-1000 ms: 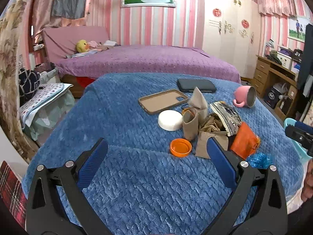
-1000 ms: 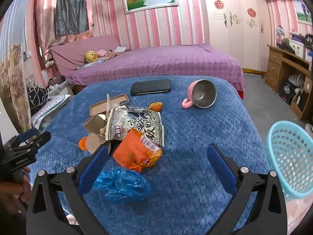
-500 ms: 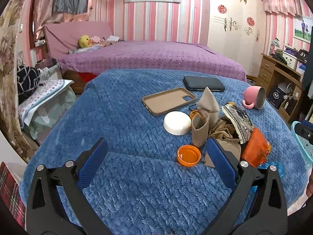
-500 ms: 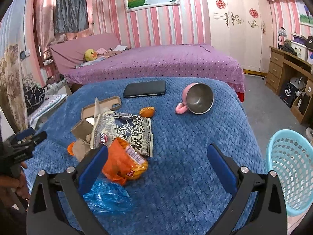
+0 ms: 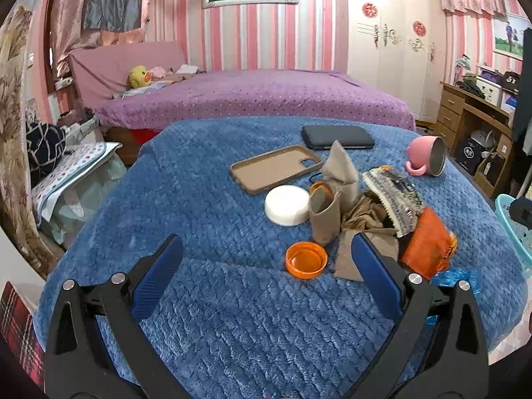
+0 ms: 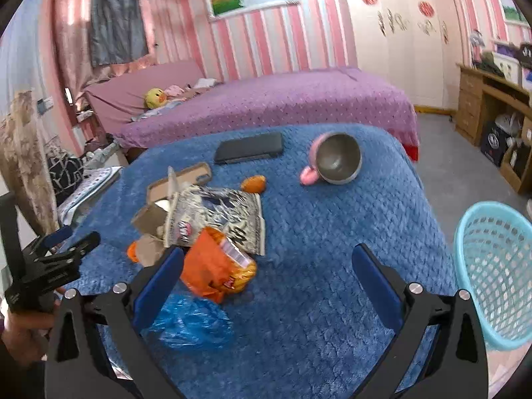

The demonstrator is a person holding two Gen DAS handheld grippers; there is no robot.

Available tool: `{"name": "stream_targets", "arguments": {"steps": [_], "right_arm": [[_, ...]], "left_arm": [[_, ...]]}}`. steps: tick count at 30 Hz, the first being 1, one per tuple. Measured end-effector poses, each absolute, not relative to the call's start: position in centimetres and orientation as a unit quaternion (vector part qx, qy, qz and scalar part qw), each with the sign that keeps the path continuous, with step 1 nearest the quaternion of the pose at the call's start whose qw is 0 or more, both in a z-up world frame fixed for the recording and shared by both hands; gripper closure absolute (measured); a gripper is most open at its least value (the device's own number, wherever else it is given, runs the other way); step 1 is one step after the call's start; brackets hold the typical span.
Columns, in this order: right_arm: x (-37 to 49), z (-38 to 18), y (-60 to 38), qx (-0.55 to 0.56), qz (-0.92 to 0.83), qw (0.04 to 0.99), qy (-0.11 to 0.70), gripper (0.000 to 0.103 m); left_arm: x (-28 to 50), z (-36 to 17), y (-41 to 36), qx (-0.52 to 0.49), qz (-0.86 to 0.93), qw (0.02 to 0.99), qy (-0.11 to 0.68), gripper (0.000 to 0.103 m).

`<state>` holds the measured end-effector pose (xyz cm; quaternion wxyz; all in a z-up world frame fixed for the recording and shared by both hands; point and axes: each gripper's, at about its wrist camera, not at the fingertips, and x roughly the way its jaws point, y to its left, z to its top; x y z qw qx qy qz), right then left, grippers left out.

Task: Collect trash
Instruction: 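Reach the right tool to the blue plastic bag and grasp it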

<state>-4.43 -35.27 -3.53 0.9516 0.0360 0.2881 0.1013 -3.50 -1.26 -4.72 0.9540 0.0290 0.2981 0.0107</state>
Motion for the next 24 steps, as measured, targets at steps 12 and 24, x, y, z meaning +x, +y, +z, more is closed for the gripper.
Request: {"name": "stream_targets", "arguments": {"steps": [12,24], "right_arm": [[-3.9,-5.0,-33.4,0.024,0.133,0.937,0.322,0.004],[-3.8,-9.7,-27.8,-0.029,0.199,0.891,0.408,0.004]], "left_arm": [[-3.7,-4.8,-1.4,0.031,0.002,0.951,0.306,0.005],[-3.4,-5.7,-0.4,0.017,0.003,0.943,0.331,0.005]]}}
